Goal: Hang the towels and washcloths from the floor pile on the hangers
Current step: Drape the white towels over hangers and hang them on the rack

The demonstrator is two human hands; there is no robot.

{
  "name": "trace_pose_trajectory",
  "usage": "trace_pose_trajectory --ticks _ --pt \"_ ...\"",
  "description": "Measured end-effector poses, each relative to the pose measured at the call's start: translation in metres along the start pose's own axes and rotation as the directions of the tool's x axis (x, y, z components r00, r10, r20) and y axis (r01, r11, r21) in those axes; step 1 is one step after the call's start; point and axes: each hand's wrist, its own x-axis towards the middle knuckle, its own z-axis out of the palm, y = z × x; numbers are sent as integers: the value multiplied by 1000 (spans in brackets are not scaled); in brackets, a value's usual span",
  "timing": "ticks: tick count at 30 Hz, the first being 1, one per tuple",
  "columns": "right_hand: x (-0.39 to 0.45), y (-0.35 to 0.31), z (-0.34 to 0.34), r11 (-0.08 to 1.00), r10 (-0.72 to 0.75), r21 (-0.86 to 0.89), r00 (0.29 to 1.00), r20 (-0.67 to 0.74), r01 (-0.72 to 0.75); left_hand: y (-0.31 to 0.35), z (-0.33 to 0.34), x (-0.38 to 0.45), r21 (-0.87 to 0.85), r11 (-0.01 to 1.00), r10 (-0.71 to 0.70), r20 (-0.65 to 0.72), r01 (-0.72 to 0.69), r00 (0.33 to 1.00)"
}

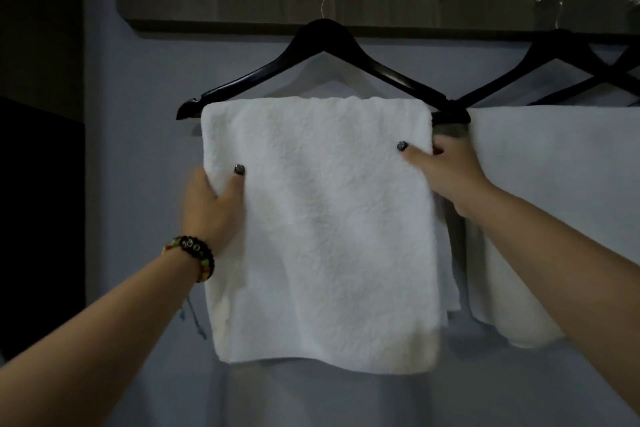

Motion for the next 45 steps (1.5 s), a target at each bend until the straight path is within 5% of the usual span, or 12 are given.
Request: trace_pose_trajectory --ticks 6,9,12,16,19,23,27,29,31,35,40,45 --pt "4 2 -16 999 -32 -37 990 -138 27 4 -11 -16 2 999 45 7 -45 999" --pt "-26 27 -10 989 116 95 993 13 -117 -7 -20 -44 -187 963 -147 236 193 961" --pt "-67 61 -6 976 220 -45 955 199 -215 -37 -25 -83 -180 914 -255 445 365 859" --pt "-85 88 -6 971 238 9 971 32 -238 -67 -15 -111 -127 937 -277 294 324 915" --pt "-91 92 2 972 224 67 973 54 -227 -77 -10 -118 -68 956 -267 207 287 941" --pt "-119 116 12 966 257 -27 958 130 -256 -90 -12 -123 -52 949 -276 339 311 899" --pt "-146 147 11 937 267 -217 962 -64 -274 -101 -15 -139 82 954 -300 335 290 893" --pt "-144 140 10 945 97 -292 978 -183 -148 -95 -17 -138 175 972 -193 208 157 959" --pt "-130 112 11 917 -164 -395 959 -230 62 -72 -16 -123 247 963 86 92 -106 992" --pt "-71 28 35 750 -539 -516 834 -115 414 -4 11 -62 396 691 576 203 -604 792" --pt "-17 13 90 513 -587 -704 799 131 492 15 58 -12 576 346 572 497 -741 653" --pt "-14 68 109 468 -527 -755 831 179 460 -26 78 -16 608 314 562 499 -729 659"
